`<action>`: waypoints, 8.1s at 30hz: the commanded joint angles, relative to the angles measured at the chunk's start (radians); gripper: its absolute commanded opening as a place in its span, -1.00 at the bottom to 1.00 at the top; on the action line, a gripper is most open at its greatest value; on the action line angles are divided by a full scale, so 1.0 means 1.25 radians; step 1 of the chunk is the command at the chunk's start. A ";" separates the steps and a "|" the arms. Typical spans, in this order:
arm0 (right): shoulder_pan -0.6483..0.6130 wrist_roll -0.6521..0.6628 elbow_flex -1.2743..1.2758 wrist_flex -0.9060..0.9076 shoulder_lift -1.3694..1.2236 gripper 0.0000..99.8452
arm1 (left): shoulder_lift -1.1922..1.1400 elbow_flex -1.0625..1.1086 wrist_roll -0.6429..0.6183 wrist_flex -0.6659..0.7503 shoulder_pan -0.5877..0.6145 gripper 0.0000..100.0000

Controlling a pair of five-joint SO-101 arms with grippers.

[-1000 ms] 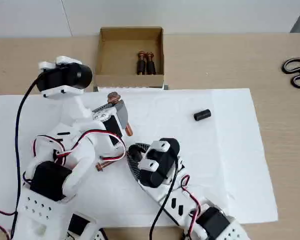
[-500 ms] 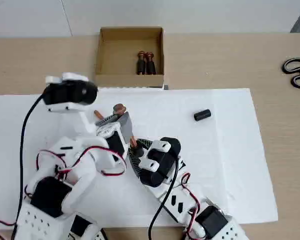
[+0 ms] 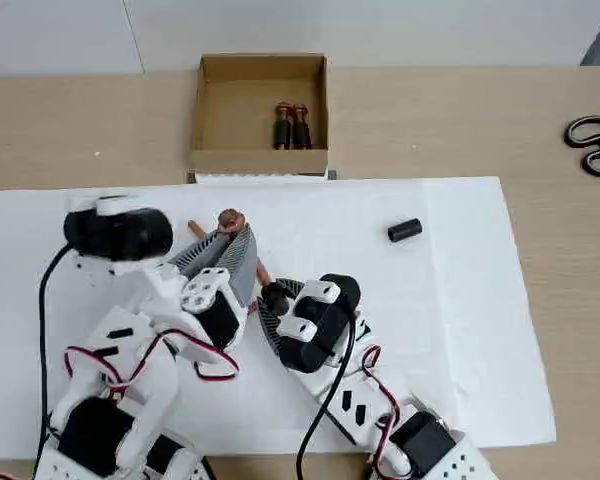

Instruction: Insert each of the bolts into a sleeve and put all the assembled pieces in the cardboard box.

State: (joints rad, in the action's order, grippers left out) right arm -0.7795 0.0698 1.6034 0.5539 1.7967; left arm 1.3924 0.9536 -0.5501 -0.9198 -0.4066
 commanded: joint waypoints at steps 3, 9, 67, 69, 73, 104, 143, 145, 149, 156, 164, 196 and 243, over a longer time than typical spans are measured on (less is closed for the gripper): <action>-0.001 0.001 -0.006 -0.002 0.007 -1.00 | 0.036 0.012 0.016 0.026 0.000 -0.99; -0.001 0.002 -0.012 -0.002 0.007 -1.00 | 0.048 0.052 0.017 0.056 -0.004 -0.99; 0.004 0.009 -0.083 0.003 0.007 -1.00 | 0.048 0.128 0.077 -0.043 -0.071 -0.99; 0.004 0.009 -0.083 0.003 0.007 -1.00 | 0.048 0.128 0.077 -0.052 -0.086 -0.99; 0.004 0.009 -0.083 -0.002 0.007 -1.00 | 0.048 0.129 0.074 -0.097 -0.164 -0.99; 0.004 0.034 -0.090 0.004 0.007 -1.00 | 0.048 0.211 0.092 -0.076 -0.177 -0.62; 0.126 -0.001 -0.006 0.001 0.001 -1.00 | 0.047 0.100 0.255 -0.092 0.228 -0.99; 0.149 -0.032 -0.009 0.003 -0.002 -1.00 | 0.047 0.136 0.255 -0.092 0.242 -0.99; 0.184 -0.088 -0.068 0.017 -0.004 -1.00 | 0.047 0.184 0.257 -0.088 0.253 -0.99; 0.236 -0.091 -0.241 0.047 -0.142 -1.00 | 0.047 0.191 0.255 -0.092 0.291 -0.99; 0.250 -0.095 -0.604 -0.013 -0.603 -1.00 | 0.047 0.219 0.255 -0.112 0.298 -0.99; 0.282 -0.090 -2.012 -0.057 -2.119 -0.99 | 0.048 0.197 0.252 -0.145 0.298 -0.99; 0.284 -0.044 -2.540 0.913 -2.173 -0.78 | 0.048 0.195 0.255 -0.168 0.301 -0.99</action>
State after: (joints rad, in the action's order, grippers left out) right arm -0.4373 -0.0192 -1.5282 1.5911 -0.9544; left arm 1.4415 1.2313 -0.2294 -1.1347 -0.0307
